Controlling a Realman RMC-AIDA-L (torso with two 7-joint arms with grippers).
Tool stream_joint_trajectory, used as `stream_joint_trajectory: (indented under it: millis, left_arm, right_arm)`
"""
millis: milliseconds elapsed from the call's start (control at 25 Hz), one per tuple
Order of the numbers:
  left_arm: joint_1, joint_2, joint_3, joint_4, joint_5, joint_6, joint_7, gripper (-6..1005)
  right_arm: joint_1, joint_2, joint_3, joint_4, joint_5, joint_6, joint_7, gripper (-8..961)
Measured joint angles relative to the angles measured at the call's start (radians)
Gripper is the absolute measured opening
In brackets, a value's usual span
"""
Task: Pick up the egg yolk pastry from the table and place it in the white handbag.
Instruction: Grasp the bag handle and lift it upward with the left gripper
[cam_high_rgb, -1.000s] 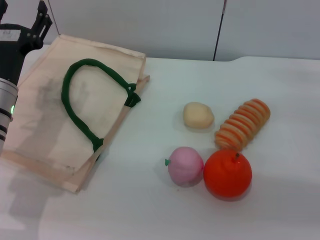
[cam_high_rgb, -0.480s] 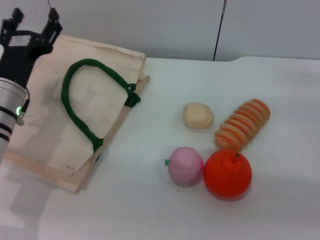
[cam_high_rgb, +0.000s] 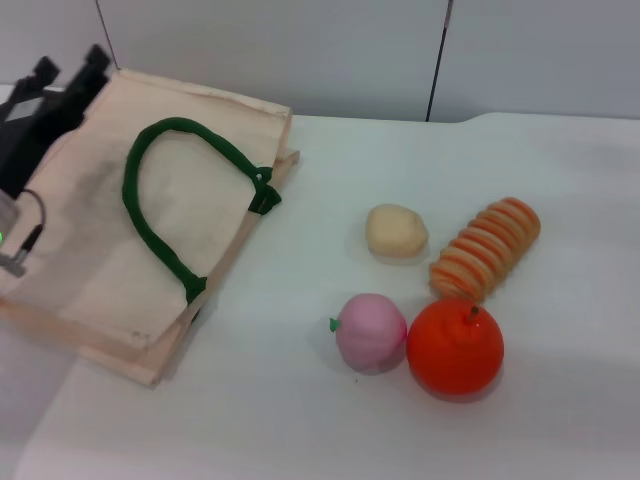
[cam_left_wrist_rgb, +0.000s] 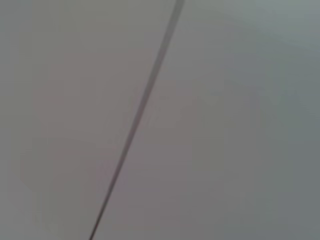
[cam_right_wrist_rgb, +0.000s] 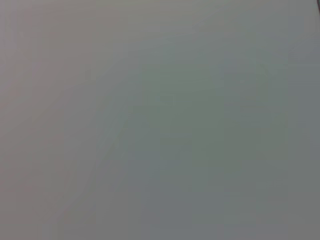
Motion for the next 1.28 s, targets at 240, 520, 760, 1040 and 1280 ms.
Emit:
stream_joint_trajectory:
  millis: [240,520,760,1040,1280]
  left_arm:
    - [-0.016,-0.008,-0.001,-0.255,0.172,-0.007,-0.381,879]
    - [-0.149,-0.007,0.0,-0.463,0.556,-0.112,-0.778,879]
    - [-0.214,-0.006,0.0,-0.504,0.727,-0.171,-0.898,878]
    - [-0.28,-0.007,0.0,-0.531,0.925,-0.227,-1.009,877]
    - [-0.338,-0.008,0.0,-0.546,1.064,-0.259,-1.077,875]
  right_arm:
    - [0.008,0.0,0.0,0.0,-0.001,-0.001,0.001,867]
    - [0.013,0.0,0.0,0.0,-0.001,-0.001,0.002,864]
    - [0.015,0.0,0.0,0.001,-0.001,-0.008,0.002,861]
    - [0.015,0.0,0.0,0.001,-0.001,-0.025,0.002,858]
    - [0.017,0.0,-0.001,-0.005,-0.002,-0.039,0.002,855]
